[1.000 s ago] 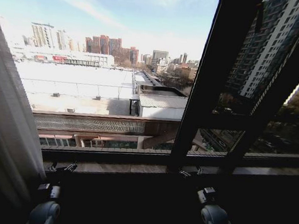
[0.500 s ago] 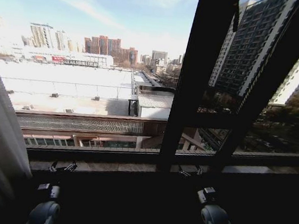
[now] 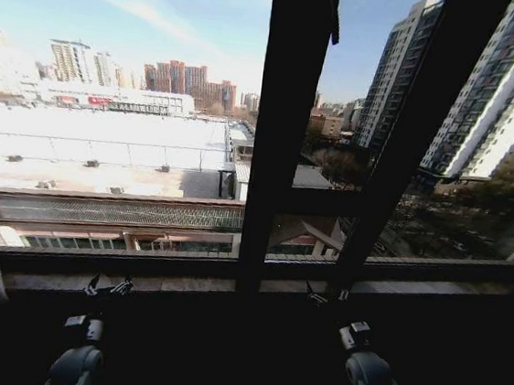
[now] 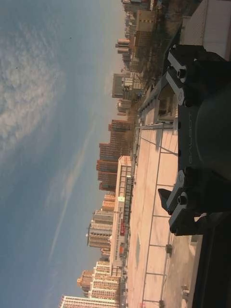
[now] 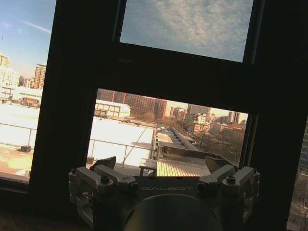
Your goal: Open the curtains by pulling them apart, changing their state from closed to fully open.
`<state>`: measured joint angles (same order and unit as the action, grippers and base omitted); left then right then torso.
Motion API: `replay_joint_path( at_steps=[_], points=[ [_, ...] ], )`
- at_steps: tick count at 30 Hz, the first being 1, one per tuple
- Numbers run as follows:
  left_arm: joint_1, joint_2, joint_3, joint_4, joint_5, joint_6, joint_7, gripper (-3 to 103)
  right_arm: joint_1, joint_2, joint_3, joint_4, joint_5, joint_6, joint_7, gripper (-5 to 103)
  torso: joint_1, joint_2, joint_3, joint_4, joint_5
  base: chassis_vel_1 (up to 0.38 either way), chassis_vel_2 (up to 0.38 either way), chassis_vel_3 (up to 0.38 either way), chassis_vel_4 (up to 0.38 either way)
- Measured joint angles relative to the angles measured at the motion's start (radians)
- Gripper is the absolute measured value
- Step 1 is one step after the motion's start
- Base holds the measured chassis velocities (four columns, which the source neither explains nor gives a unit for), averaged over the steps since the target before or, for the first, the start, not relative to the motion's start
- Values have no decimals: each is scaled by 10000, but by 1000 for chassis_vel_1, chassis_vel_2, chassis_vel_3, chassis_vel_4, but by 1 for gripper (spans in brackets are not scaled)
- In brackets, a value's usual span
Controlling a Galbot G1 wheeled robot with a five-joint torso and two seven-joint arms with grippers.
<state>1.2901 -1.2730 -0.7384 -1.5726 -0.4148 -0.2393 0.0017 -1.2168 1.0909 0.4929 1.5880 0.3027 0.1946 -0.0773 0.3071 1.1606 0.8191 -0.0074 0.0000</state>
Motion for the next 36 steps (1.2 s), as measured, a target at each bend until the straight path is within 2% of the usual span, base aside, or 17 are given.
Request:
replay_joint_path(
  at_steps=[36],
  points=[
    [-2, 2, -1, 2, 0, 2, 0, 100, 0, 0, 0, 0, 0, 0, 0, 100, -3, 1, -1, -2, 0, -349, -353, 348, 355]
  ],
)
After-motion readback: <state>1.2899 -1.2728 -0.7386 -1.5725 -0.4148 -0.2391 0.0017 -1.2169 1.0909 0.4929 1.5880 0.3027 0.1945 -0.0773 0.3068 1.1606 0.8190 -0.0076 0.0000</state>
